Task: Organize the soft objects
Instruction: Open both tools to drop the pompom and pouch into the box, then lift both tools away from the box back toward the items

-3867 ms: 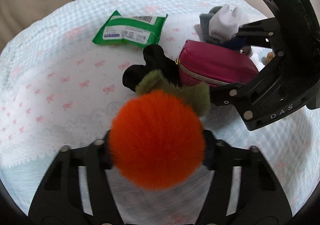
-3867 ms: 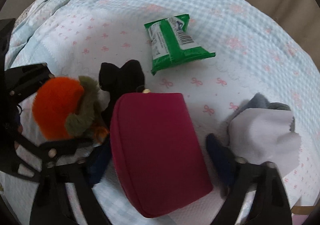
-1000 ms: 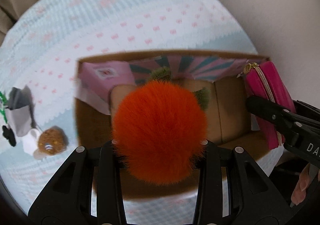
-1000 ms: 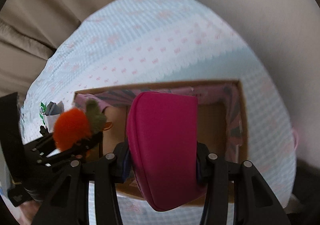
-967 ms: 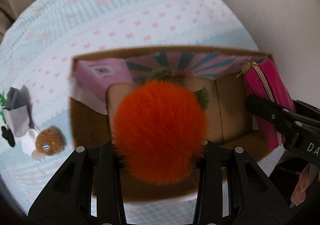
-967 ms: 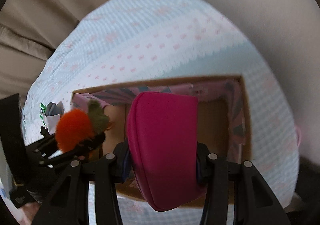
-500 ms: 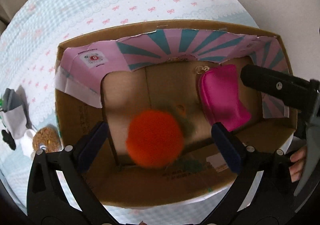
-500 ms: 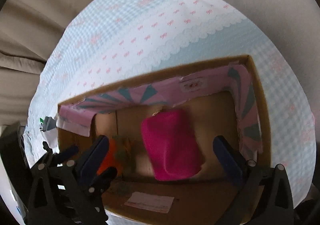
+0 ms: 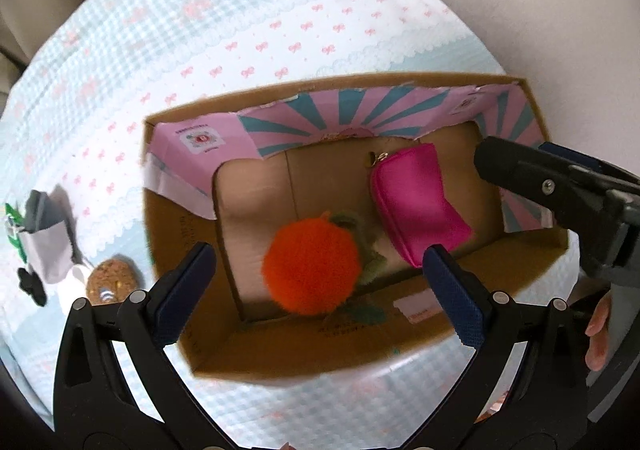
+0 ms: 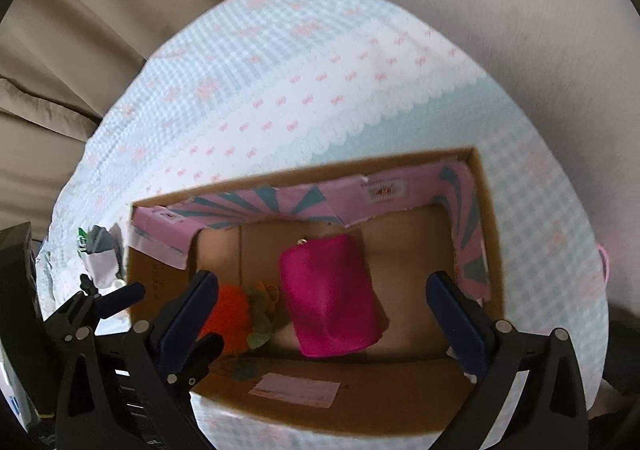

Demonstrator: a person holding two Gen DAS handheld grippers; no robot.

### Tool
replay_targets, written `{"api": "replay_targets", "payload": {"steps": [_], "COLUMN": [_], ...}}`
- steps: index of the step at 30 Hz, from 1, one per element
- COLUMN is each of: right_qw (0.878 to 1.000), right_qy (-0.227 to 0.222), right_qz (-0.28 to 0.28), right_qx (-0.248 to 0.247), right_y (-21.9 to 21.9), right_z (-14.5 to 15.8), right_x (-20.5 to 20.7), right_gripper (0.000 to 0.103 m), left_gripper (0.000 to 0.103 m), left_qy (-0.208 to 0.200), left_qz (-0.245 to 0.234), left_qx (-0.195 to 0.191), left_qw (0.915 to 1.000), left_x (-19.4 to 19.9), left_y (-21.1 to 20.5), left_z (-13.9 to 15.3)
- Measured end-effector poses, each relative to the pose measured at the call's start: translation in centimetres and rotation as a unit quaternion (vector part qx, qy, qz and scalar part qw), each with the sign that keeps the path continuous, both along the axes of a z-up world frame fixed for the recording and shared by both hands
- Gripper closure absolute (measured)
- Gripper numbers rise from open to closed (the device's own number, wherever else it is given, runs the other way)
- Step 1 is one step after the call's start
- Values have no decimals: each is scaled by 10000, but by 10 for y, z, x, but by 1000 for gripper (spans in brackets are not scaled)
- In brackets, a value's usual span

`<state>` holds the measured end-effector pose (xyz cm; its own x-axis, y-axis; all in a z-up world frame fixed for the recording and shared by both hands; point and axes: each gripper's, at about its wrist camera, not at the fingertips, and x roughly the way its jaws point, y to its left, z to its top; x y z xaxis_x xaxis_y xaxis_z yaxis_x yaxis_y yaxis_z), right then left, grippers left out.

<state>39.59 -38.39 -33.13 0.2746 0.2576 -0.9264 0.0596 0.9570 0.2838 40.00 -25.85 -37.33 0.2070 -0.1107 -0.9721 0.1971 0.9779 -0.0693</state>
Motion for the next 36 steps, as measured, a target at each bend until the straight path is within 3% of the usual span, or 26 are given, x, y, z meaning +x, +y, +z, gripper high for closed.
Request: {"api": "replay_targets", "payload": {"steps": [12, 23, 28, 36], "right_qw": [9927, 9690, 9591, 9548], "right_qy": [-1148, -2212, -2427, -2638], "right_qz": [79, 49, -62, -258], "right_qx": [-351, -1101, -1459, -1348], "right_y": [21, 81, 121, 172], "right_z": [130, 244, 267, 277], "right_x": [-54, -161, -214, -278], "right_gripper": [0, 0, 0, 0], "left_gripper": [0, 0, 0, 0], "left_qy": [-903, -1845, -2303, -2697], "left_qz": [135, 449, 589, 911], "left_qx": [-270, -541, -642, -487], "left_qw": [9955, 9803, 9692, 9574], "left_x": [-54, -160, -216, -277], "left_y": [29, 113, 166, 250], "left_z": [117, 226, 260, 276]}}
